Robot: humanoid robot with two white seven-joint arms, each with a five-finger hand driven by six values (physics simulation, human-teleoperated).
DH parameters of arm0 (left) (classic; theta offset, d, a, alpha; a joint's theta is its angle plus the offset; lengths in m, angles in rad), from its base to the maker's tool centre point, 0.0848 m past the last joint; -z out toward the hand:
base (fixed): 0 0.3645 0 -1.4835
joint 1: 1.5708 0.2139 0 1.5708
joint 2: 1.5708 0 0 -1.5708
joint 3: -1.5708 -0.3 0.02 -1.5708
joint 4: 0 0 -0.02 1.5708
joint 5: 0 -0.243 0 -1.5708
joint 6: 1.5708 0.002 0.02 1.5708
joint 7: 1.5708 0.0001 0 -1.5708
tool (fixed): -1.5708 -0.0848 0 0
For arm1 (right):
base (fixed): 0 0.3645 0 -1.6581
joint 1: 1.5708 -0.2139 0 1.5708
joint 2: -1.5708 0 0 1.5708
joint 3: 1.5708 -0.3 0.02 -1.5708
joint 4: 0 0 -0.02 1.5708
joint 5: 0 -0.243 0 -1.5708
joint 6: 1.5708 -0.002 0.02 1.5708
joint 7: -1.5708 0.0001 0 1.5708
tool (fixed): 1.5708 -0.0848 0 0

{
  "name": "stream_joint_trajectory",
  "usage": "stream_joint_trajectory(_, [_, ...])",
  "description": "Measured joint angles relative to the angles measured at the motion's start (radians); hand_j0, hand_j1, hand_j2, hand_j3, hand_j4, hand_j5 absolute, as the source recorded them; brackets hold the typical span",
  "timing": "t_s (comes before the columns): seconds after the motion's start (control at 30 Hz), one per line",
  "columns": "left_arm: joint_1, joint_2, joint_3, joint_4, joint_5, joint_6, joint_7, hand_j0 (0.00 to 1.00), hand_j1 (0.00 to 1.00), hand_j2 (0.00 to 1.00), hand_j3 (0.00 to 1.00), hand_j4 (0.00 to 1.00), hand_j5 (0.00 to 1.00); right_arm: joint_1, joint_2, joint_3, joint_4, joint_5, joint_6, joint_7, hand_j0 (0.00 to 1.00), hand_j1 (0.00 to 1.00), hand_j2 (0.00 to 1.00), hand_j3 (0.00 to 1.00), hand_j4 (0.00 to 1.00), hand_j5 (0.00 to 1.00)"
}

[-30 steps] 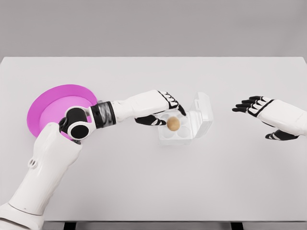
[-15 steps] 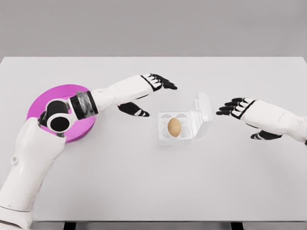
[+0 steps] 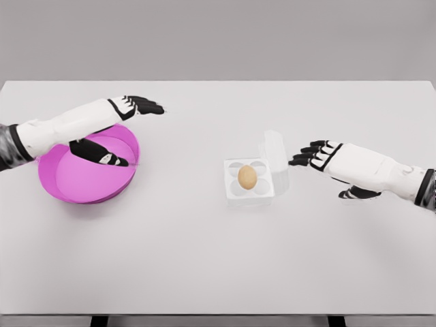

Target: Pack egg into the box and close the box lid

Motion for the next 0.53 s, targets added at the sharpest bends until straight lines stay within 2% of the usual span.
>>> stream_joint_trajectory(0.13, [0.026,0.073,0.003,0.003,0.041,0.0,0.0,1.0,1.0,1.0,1.0,1.0,1.0,-0.014,0.01,0.073,0.0,0.001,-0.001,0.0,1.0,1.0,1.0,1.0,1.0,1.0])
stream_joint_trajectory(0.27, [0.029,0.109,0.004,0.01,0.063,0.0,0.0,1.0,1.0,1.0,1.0,1.0,1.0,-0.025,0.015,0.087,0.0,0.001,-0.001,0.0,1.0,1.0,1.0,1.0,1.0,1.0])
stream_joint_trajectory(0.33, [0.029,0.115,0.005,0.013,0.067,0.0,0.0,1.0,1.0,1.0,1.0,1.0,1.0,0.001,0.03,0.021,0.005,-0.028,-0.002,0.001,1.0,1.0,1.0,1.0,1.0,1.0])
stream_joint_trajectory(0.4, [0.029,0.118,0.006,0.014,0.068,0.0,0.0,1.0,1.0,1.0,1.0,1.0,1.0,0.07,0.049,-0.079,0.011,-0.065,-0.002,0.001,1.0,1.0,1.0,1.0,1.0,1.0])
stream_joint_trajectory(0.53, [0.029,0.121,0.007,0.015,0.066,0.0,0.0,1.0,1.0,1.0,1.0,1.0,1.0,0.074,0.065,-0.182,0.015,-0.115,-0.001,0.0,1.0,1.0,1.0,1.0,1.0,1.0])
